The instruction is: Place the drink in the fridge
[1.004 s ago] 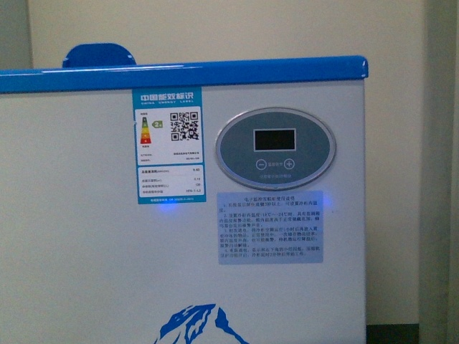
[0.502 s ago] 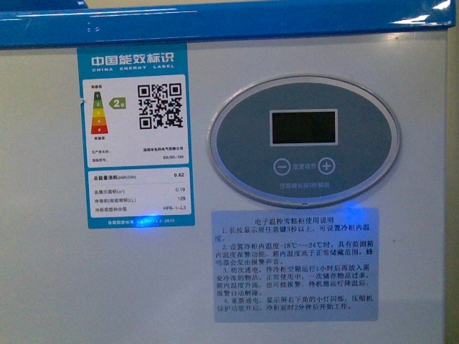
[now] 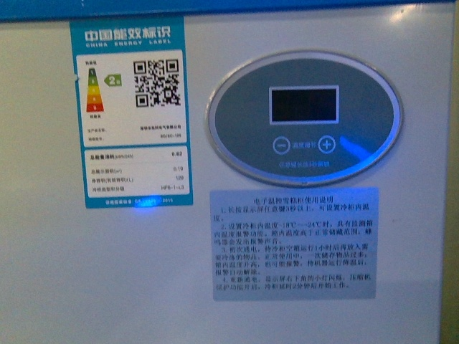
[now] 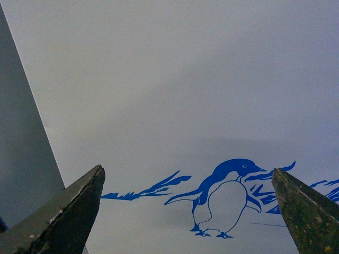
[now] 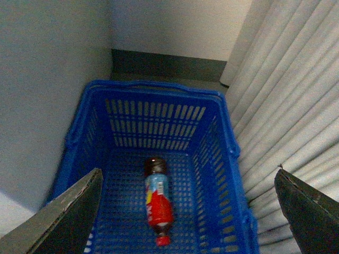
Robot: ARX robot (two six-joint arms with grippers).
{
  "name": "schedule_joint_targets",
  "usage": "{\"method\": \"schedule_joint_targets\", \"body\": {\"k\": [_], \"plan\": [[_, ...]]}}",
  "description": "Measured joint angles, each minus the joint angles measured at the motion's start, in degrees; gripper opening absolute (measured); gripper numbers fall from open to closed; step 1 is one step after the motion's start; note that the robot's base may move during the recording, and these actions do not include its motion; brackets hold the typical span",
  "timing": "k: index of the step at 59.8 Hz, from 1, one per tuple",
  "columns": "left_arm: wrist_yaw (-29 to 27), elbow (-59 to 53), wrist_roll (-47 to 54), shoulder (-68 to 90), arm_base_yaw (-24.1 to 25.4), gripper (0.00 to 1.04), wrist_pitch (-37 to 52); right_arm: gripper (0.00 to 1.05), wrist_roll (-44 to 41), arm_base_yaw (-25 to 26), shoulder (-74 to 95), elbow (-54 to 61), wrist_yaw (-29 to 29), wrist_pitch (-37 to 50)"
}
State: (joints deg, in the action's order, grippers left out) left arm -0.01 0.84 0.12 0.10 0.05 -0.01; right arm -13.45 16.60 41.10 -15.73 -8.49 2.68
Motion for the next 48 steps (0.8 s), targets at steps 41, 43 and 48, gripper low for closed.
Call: {"method": "schedule_joint_targets", "body": {"k": [41,43,48], "plan": [[0.0,0.0,0.0,0.0,0.0,0.97,0.0,0.97,-4.8,-4.8,89.8,-27.2,7.5,35.4],[0.0,0.0,0.0,0.0,0.0,0.97,0.0,0.97,-4.8,-5.0,91.9,-28.4,7.7,35.5],[0.0,0.0,0.0,0.0,0.0,0.97,0.0,0.97,-4.6,-5.3,99.1,-33.1,8.1,35.6]]}}
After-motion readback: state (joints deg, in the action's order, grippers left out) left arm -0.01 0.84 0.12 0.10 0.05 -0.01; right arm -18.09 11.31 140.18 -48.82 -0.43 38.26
